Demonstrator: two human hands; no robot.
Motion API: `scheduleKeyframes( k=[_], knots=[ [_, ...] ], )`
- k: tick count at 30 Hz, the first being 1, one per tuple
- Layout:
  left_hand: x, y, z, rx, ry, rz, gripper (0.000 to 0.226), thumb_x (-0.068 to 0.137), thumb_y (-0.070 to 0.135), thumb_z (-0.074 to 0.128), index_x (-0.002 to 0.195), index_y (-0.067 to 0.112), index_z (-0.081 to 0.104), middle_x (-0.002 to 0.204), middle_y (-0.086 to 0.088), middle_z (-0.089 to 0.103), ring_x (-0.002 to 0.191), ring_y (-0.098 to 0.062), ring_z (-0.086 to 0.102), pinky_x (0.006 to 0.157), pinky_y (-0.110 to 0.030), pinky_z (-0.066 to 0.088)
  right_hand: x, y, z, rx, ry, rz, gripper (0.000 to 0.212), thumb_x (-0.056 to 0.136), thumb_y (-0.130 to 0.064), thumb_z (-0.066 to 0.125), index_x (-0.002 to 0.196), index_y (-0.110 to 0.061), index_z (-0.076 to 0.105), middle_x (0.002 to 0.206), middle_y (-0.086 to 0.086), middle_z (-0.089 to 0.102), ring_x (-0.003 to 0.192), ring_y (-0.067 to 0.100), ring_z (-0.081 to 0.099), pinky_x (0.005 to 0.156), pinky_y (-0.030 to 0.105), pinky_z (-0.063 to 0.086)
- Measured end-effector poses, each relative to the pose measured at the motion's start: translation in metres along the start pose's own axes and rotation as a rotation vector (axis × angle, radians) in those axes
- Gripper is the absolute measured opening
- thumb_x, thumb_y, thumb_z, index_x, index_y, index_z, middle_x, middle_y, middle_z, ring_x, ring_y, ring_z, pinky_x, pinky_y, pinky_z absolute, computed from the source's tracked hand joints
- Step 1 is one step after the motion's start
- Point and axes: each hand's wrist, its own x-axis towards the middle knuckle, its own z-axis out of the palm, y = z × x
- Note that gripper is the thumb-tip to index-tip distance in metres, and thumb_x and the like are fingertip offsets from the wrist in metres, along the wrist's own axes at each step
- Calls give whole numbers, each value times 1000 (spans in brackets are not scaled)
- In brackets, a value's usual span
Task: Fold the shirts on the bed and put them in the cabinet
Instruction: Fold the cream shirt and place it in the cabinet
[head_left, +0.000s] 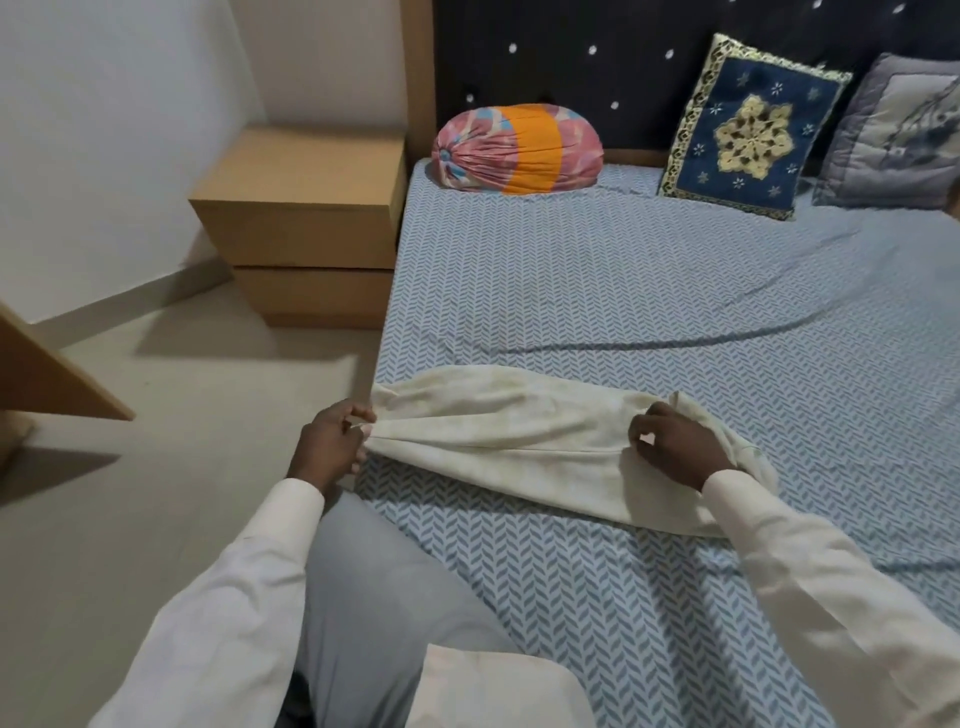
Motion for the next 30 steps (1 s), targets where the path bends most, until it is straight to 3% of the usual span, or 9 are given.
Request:
scheduleKeyframes(
  k=[3,6,10,14,18,21,23,25,30],
  knots=[
    [5,-6,-5,-217,-65,-22,20,96,-2,50,99,7,67,71,-17,60,58,-20,57,49,-25,51,3,2,-14,33,57,-30,5,88,-30,67,93,-31,68,104,-7,56,80,16,59,70,33,50],
    [7,-5,-3,-325,-98,-46,20,98,-4,48,103,2,66,72,-15,57,55,-14,56,52,-22,53,2,0,-9,-60,-88,-13,22,89,-38,64,111,-39,67,115,-6,57,95,19,63,83,34,49],
    [1,-6,4,-389,-78,-45,20,99,-2,46,108,1,63,78,-15,57,59,-15,54,54,-21,54,4,-14,13,-82,-121,78,16,88,-38,54,99,-44,65,106,-7,55,101,22,62,94,40,39],
    [-3,-9,1,-404,-37,-51,20,100,0,45,110,1,63,81,-15,57,65,-18,53,57,-22,56,1,-21,9,-99,-105,51,15,92,-34,54,97,-37,68,110,-3,55,97,24,63,75,31,38],
    [-7,-7,-2,-490,7,-58,22,99,2,48,112,-2,65,79,-12,59,68,-16,54,60,-19,55,-4,-7,-38,147,157,-6,5,85,-29,66,89,-33,67,98,-6,56,82,17,64,69,31,47],
    [-14,10,-8,-571,-33,-8,18,91,4,63,102,17,70,81,2,69,72,-9,60,70,-20,55,-28,-8,-67,365,318,-2,7,84,-25,63,87,-29,58,86,-6,64,67,15,66,67,36,51],
    [-14,15,-13,-312,-79,66,30,81,5,74,99,29,69,87,7,72,78,-8,65,76,-24,53,-46,-14,-78,451,221,-15,15,86,-13,63,85,-25,54,72,-4,66,61,17,67,64,41,55],
    [-12,15,-20,255,-142,166,26,75,15,73,97,30,72,93,2,73,86,-16,66,74,-26,47,-57,-15,-88,415,97,-2,19,82,-10,67,81,-25,56,67,-3,63,58,14,64,61,38,54],
    [-14,31,-20,1055,-538,88,25,92,34,54,107,22,70,116,-6,67,107,-24,63,84,-28,47,-71,-33,-82,62,-818,91,21,83,-26,72,69,-32,56,63,-5,55,44,9,53,44,26,47]
  ],
)
